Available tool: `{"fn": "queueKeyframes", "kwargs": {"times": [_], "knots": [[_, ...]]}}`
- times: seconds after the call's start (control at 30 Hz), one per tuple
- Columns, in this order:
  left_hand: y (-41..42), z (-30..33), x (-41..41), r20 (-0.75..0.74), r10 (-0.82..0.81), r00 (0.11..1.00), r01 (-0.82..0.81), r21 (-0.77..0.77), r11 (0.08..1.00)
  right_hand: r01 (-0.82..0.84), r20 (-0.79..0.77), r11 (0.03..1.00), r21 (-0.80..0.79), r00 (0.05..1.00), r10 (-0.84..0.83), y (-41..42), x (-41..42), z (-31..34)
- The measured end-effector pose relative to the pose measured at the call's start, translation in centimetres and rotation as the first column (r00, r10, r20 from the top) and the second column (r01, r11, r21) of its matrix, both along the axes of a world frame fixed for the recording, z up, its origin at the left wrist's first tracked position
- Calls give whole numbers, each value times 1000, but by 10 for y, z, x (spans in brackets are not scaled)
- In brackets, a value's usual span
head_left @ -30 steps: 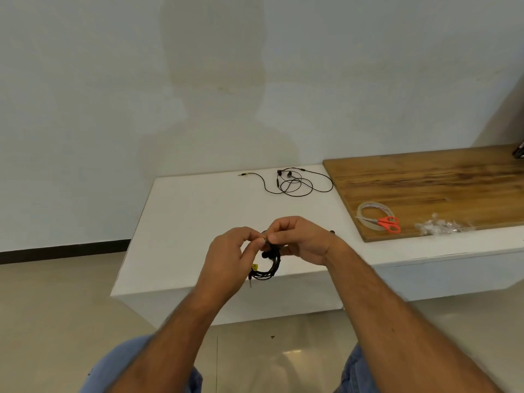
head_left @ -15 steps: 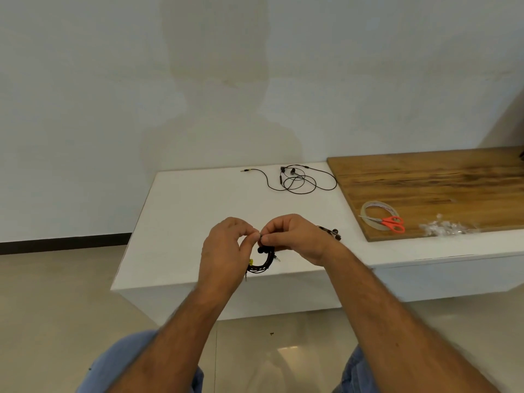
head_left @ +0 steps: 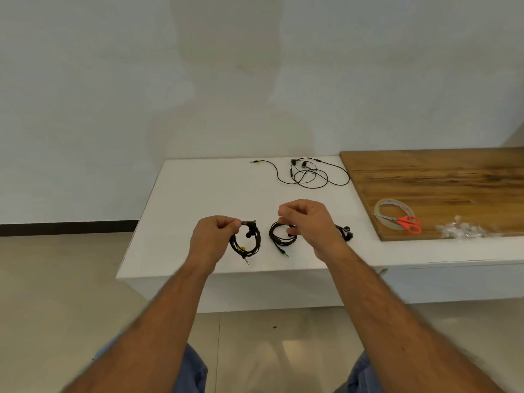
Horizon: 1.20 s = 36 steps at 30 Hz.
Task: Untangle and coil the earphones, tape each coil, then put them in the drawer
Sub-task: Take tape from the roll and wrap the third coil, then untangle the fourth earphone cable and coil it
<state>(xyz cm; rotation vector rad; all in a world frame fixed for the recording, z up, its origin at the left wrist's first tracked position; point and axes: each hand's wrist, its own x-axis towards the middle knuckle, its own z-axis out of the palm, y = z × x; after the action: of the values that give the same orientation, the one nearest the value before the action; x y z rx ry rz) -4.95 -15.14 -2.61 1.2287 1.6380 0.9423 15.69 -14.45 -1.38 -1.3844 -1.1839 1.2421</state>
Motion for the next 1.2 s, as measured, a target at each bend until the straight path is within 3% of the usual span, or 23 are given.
{"fn": "queueKeyframes", "kwargs": {"times": [0.2,0.43,0.67,0.83,1.2], "knots": [[32,-24,-20,62,47,997,-37,-148,988,68,-8,997,-34,998,-68,4,7,-6],[54,-43,-21,32,-16,999,20,-141,990,53,47,997,-52,998,-51,12,5,-19],[61,-55,-23,-354,-56,934,33,-70,997,46,118,997,-55,992,-39,15,1,-29],[58,-55,-25,-479,-75,875,34,-93,995,41,157,998,-54,987,-32,14,-1,-31],[57,-52,-28,-413,-50,910,30,-54,998,4,269,1000,-18,963,1,12,0,-33]]}}
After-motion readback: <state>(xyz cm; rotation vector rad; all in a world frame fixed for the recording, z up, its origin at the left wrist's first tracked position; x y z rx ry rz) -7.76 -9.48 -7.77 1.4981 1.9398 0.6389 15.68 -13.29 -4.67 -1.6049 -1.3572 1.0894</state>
